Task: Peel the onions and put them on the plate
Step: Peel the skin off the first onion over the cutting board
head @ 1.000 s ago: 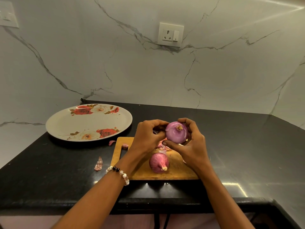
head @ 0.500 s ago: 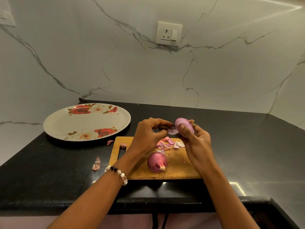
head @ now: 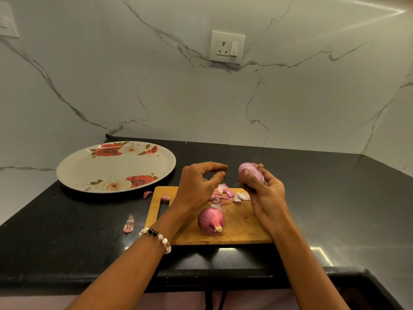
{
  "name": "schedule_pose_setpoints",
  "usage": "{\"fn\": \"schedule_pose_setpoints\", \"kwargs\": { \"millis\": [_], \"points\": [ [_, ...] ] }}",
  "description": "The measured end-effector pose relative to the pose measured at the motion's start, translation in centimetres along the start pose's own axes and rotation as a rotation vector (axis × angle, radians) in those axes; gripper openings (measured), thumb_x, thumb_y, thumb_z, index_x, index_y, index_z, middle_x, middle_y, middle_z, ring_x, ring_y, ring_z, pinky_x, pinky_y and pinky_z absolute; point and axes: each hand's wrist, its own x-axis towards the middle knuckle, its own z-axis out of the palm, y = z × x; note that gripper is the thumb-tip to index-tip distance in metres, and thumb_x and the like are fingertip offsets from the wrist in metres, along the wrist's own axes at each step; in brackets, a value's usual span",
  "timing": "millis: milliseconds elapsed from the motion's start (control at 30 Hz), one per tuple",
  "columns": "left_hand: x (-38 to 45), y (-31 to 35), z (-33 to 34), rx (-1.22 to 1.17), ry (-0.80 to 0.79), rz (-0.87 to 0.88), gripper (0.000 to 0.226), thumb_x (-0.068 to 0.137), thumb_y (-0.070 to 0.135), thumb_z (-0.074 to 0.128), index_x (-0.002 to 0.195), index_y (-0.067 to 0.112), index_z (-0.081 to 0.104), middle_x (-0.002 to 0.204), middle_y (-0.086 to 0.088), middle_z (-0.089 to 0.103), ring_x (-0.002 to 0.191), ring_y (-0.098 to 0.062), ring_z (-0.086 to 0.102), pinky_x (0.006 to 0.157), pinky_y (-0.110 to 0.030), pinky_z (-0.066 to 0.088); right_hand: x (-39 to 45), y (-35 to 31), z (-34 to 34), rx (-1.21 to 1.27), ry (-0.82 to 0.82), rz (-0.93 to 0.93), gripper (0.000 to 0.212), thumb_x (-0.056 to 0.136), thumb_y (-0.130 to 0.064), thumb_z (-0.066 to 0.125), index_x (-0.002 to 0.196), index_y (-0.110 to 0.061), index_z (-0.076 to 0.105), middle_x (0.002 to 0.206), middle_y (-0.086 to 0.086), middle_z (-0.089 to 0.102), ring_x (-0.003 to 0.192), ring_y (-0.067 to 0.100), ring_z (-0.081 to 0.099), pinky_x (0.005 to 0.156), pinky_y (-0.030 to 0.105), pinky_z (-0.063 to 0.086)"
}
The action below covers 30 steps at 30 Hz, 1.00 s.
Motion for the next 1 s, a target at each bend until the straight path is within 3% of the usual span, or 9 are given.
{"fn": "schedule_pose_setpoints", "kwargs": {
  "millis": [100, 200, 467, 667, 1000],
  "points": [
    [0.1, 0.2, -0.3, -0.02, 0.019, -0.019, 0.024, 0.088, 0.025, 0.065, 0.111, 0.019, 0.069, 0.102, 0.014, 0.066, 0.093, -0.002, 0.063, 0.082, -0.014, 0.05, 0.3, 0.5, -0.3, -0.215, -0.06, -0.1, 0.071, 0.058, -0.022, 0.087, 0.124, -0.013, 0.061, 0.119, 0.014, 0.066, 0.102, 0.03, 0.069, 0.079, 0.039, 0.061],
    [0.2, 0.2, -0.3, -0.028, -0.009, -0.023, 0.027, 0.087, 0.026, 0.066, 0.112, 0.016, 0.069, 0.104, 0.007, 0.07, 0.089, -0.001, 0.064, 0.078, -0.013, 0.052, 0.3, 0.8, -0.4, -0.426, -0.134, -0.232, 0.08, 0.056, -0.025, 0.09, 0.128, -0.015, 0.058, 0.124, 0.007, 0.064, 0.112, 0.025, 0.065, 0.088, 0.04, 0.059],
    [-0.2, -0.1, -0.1, 0.096, -0.066, 0.107, 0.031, 0.087, 0.021, 0.067, 0.116, 0.009, 0.066, 0.106, -0.004, 0.071, 0.088, -0.006, 0.063, 0.076, -0.006, 0.048, -0.2, 0.7, 0.1, -0.633, -0.249, -0.382, 0.074, 0.065, -0.007, 0.088, 0.128, -0.022, 0.052, 0.124, -0.007, 0.059, 0.115, 0.005, 0.059, 0.089, 0.017, 0.052],
    [-0.1, -0.6, -0.1, 0.202, -0.104, 0.207, 0.03, 0.085, 0.015, 0.069, 0.113, 0.005, 0.067, 0.098, -0.009, 0.073, 0.084, -0.013, 0.067, 0.075, -0.008, 0.049, 0.2, 1.4, -0.3, -0.727, -0.268, -0.449, 0.074, 0.067, -0.008, 0.089, 0.13, -0.021, 0.053, 0.128, 0.0, 0.059, 0.118, 0.018, 0.059, 0.096, 0.03, 0.055],
    [0.0, -0.7, -0.1, 0.216, -0.068, 0.118, 0.023, 0.085, 0.013, 0.069, 0.107, 0.007, 0.07, 0.095, -0.007, 0.072, 0.079, -0.007, 0.061, 0.071, -0.004, 0.047, 0.2, 1.8, 0.0, -0.793, -0.288, -0.566, 0.071, 0.067, -0.018, 0.09, 0.128, -0.019, 0.053, 0.125, 0.0, 0.061, 0.114, 0.017, 0.061, 0.092, 0.023, 0.055]
  ]
}}
